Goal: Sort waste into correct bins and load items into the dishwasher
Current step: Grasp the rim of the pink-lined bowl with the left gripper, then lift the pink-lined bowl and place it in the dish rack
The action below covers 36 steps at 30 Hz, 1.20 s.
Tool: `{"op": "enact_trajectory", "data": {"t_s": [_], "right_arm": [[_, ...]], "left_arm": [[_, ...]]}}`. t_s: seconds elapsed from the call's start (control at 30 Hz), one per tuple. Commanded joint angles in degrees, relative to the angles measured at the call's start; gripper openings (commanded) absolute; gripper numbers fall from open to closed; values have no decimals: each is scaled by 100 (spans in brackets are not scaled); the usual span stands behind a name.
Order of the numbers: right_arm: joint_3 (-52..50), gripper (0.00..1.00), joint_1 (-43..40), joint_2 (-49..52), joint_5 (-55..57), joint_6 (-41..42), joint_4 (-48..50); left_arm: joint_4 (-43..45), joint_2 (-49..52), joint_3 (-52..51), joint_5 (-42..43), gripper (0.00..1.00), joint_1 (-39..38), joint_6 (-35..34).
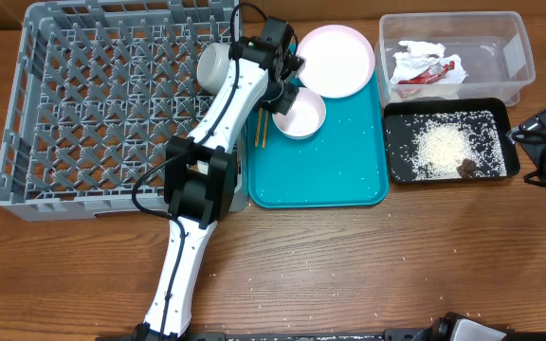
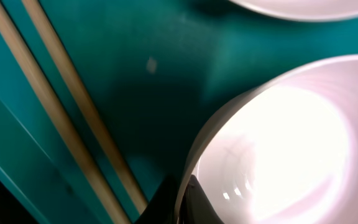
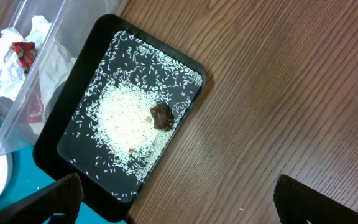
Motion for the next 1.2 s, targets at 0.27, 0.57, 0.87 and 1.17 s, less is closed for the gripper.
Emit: {"op": "enact_trajectory", "data": {"t_s": [0.27,0.57,0.87,1.17], "right_arm": [[79,100,-22,17,98,24,11],[79,100,-22,17,98,24,11],[79,100,-22,17,98,24,11],[79,100,-22,17,98,24,11]], "left_arm": [[-1974,-874,2131,-68,4,11,-24],[-3097,-1759,2039,-4446,4,184,-3296],[-3097,-1755,-400,-7095,4,177,-6312],[-2527,-1740,-1781,-7842,4,168,-7792]]}}
